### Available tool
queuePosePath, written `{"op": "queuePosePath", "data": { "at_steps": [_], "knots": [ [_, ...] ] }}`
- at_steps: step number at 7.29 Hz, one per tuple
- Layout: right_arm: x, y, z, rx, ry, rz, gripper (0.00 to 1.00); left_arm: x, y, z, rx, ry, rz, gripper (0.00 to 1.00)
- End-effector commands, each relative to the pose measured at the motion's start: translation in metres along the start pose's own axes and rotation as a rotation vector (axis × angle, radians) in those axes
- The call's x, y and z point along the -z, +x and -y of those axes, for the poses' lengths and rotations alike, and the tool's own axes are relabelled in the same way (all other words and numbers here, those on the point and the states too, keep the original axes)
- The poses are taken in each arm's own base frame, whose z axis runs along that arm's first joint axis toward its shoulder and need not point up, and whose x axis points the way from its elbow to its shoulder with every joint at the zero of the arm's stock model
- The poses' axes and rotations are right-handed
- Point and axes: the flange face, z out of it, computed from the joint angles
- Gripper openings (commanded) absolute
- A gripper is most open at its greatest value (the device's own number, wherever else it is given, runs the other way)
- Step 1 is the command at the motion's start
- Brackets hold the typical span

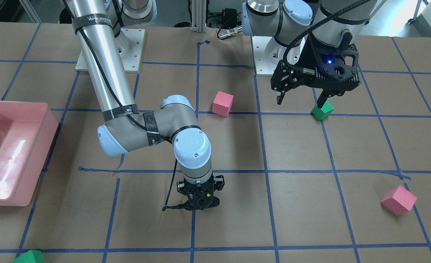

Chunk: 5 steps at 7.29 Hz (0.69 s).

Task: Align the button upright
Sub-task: 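Carry the button with the right gripper to the table center, then set the button down on its side and raise the right gripper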

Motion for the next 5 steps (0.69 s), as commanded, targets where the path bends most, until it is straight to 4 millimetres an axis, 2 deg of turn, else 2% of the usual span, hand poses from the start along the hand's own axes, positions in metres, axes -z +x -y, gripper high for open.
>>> {"op": "queuePosePath", "data": {
  "at_steps": [1, 2, 3, 4, 5],
  "knots": [
    [0.009, 0.001, 0.000, 0.055, 0.012, -0.003, 1.00, -0.001, 0.001, -0.001, 0.003, -0.002, -0.001, 1.00],
    [0.025, 0.000, -0.002, 0.066, 0.025, 0.001, 1.00, -0.001, 0.001, -0.001, 0.006, -0.005, -0.001, 1.00],
    [0.052, 0.001, -0.007, 0.061, 0.043, -0.001, 1.00, -0.002, 0.001, -0.003, 0.005, -0.015, 0.009, 1.00],
    [0.086, 0.016, -0.018, 0.051, 0.004, -0.068, 1.00, -0.010, 0.002, -0.003, 0.011, -0.021, -0.001, 1.00],
    [0.110, 0.022, -0.024, 0.064, 0.019, -0.117, 1.00, -0.021, 0.001, 0.001, 0.020, -0.024, 0.001, 1.00]
  ]
}}
